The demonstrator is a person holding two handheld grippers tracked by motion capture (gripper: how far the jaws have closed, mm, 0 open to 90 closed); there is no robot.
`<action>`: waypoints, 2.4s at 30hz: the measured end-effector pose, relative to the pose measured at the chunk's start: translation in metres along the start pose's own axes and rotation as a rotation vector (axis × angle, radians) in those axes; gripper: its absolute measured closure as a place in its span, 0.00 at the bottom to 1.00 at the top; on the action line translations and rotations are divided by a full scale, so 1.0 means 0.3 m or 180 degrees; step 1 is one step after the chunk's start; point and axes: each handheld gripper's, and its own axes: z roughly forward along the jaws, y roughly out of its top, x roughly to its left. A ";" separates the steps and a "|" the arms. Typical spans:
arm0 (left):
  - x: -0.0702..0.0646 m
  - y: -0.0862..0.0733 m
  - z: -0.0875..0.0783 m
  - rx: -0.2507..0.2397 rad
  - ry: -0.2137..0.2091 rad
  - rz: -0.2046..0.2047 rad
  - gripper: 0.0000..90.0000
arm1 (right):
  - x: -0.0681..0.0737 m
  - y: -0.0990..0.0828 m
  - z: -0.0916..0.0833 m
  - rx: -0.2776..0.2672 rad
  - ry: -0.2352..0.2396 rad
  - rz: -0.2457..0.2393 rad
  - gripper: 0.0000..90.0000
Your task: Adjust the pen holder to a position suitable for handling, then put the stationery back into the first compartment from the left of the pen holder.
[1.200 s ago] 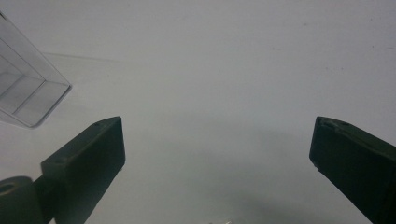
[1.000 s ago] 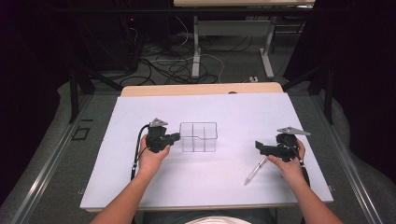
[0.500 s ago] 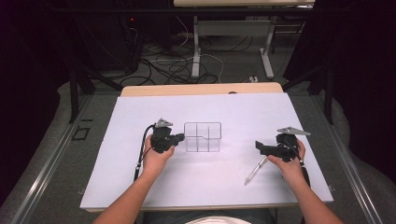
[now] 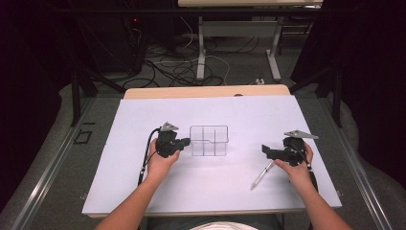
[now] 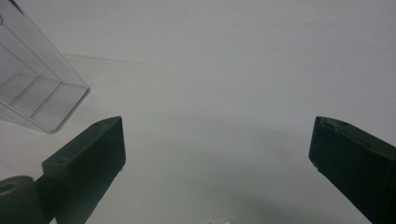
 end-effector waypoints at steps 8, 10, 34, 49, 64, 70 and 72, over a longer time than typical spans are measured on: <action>0.014 -0.005 -0.011 0.0018 0.0023 -0.0021 0.92 | 0.006 0.000 0.006 0.0031 0.0004 -0.0030 0.06; 0.018 -0.009 -0.014 0.0031 0.0049 -0.0055 0.91 | 0.007 -0.001 0.005 0.0030 -0.0007 -0.0029 0.06; 0.081 -0.046 -0.110 -0.0057 0.0305 -0.0074 0.48 | 0.009 -0.001 -0.005 0.0074 -0.0030 -0.0185 0.19; 0.163 -0.056 -0.252 -0.0373 0.0718 -0.0328 0.29 | 0.005 -0.002 -0.006 0.0095 0.0029 -0.0306 0.28; 0.211 -0.118 -0.319 -0.0435 0.0883 -0.0353 0.00 | -0.005 0.010 -0.025 0.0112 0.0148 -0.0159 0.40; 0.209 -0.148 -0.341 -0.0554 0.0813 -0.0394 0.00 | -0.008 0.013 -0.028 0.0229 0.0098 -0.0192 0.40; 0.211 -0.154 -0.342 -0.0568 0.0827 -0.0418 0.00 | -0.004 0.017 -0.029 0.0252 0.0095 -0.0243 0.39</action>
